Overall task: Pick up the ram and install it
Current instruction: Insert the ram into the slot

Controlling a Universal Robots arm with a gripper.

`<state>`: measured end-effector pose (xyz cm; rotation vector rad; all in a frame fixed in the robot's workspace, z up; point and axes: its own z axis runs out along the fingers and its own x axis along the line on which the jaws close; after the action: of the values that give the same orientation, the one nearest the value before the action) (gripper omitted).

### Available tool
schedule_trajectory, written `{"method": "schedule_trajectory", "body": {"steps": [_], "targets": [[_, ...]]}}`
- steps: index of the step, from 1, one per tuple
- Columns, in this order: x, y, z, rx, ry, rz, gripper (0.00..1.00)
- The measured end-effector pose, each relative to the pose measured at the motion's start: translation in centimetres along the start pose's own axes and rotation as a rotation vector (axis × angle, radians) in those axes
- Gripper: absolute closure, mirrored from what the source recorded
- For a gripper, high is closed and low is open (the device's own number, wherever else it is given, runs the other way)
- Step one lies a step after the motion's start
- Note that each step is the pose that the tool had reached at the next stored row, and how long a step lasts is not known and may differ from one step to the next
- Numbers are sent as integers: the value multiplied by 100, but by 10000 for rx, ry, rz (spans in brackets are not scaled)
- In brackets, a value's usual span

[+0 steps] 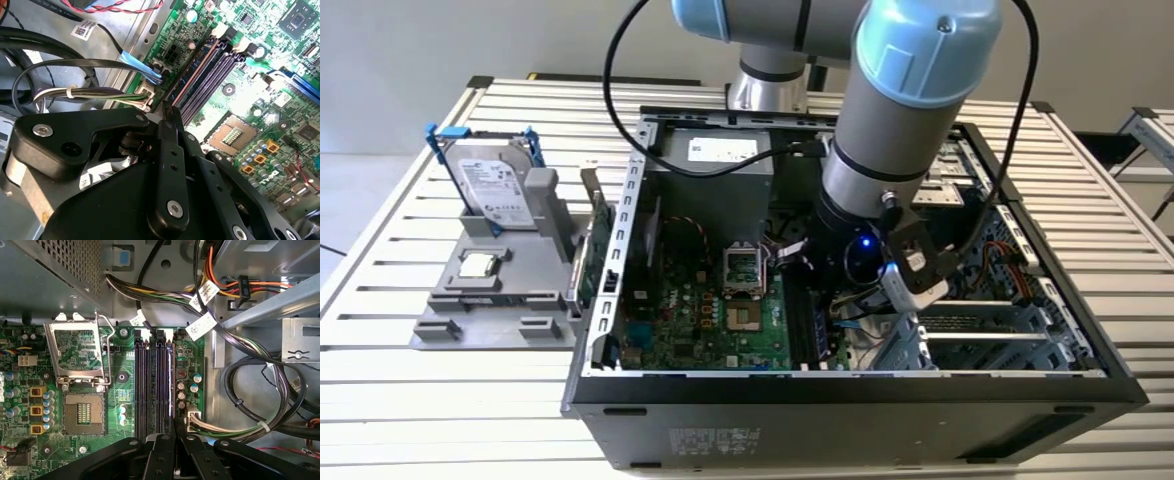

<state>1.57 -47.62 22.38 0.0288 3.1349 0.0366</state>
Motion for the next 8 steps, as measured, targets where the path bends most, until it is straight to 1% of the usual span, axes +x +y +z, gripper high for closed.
{"method": "schedule_trajectory", "body": {"steps": [5, 8], "targets": [[-10, 0, -2, -1, 13, 1, 100], [-11, 0, -26, -1, 42, -2, 100]]}}
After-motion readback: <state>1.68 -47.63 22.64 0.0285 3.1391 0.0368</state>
